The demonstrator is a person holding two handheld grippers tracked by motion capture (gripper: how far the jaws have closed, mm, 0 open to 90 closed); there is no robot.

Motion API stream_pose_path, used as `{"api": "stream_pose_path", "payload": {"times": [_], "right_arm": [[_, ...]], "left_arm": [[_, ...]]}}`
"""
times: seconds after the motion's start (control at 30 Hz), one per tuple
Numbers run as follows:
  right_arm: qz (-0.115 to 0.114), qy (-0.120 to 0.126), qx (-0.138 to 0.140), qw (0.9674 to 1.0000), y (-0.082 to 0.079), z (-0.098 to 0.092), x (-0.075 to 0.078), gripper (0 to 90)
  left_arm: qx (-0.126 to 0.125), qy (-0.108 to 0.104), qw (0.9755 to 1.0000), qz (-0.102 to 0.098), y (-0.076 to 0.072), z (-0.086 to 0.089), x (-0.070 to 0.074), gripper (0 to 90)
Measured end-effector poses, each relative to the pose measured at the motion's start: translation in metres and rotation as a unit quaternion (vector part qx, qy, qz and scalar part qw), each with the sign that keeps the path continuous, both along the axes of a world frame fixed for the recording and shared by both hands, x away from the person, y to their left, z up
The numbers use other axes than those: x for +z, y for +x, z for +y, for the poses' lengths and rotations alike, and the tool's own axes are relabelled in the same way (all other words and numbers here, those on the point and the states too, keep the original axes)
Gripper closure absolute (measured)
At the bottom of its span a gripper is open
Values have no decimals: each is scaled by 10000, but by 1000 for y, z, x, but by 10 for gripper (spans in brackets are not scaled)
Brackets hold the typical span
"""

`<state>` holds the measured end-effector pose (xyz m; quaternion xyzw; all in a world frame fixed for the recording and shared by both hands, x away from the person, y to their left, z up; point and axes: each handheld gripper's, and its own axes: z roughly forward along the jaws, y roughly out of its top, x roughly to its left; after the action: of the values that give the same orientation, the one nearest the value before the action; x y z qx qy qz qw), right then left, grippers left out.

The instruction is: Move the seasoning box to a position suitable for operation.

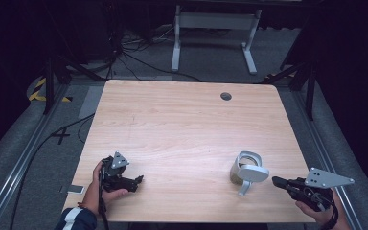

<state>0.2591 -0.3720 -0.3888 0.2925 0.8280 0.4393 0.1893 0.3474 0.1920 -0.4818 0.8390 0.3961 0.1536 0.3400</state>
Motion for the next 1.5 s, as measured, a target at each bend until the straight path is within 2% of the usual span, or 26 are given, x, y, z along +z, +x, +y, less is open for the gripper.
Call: {"api": "stream_pose_path", "payload": {"times": [0.43, 0.67, 0.8, 1.1, 1.5], "right_arm": [[-198, -61, 292, 9994, -6, 22, 15, 900], [-267, -137, 350, 9989, -6, 26, 17, 900], [-229, -156, 325, 9991, -10, 23, 19, 900], [-329, -32, 604, 9976, -19, 31, 29, 900], [-594, -272, 659, 9957, -16, 47, 40, 900]], "left_arm": [[-3, -1, 10000, -7, 0, 0, 0, 19], [1, -3, 10000, 1, 0, 0, 0, 18], [3, 0, 10000, 0, 0, 0, 0, 18], [1, -2, 10000, 1, 0, 0, 0, 18], [-7, -41, 10000, 36, 0, 0, 0, 21]]}}
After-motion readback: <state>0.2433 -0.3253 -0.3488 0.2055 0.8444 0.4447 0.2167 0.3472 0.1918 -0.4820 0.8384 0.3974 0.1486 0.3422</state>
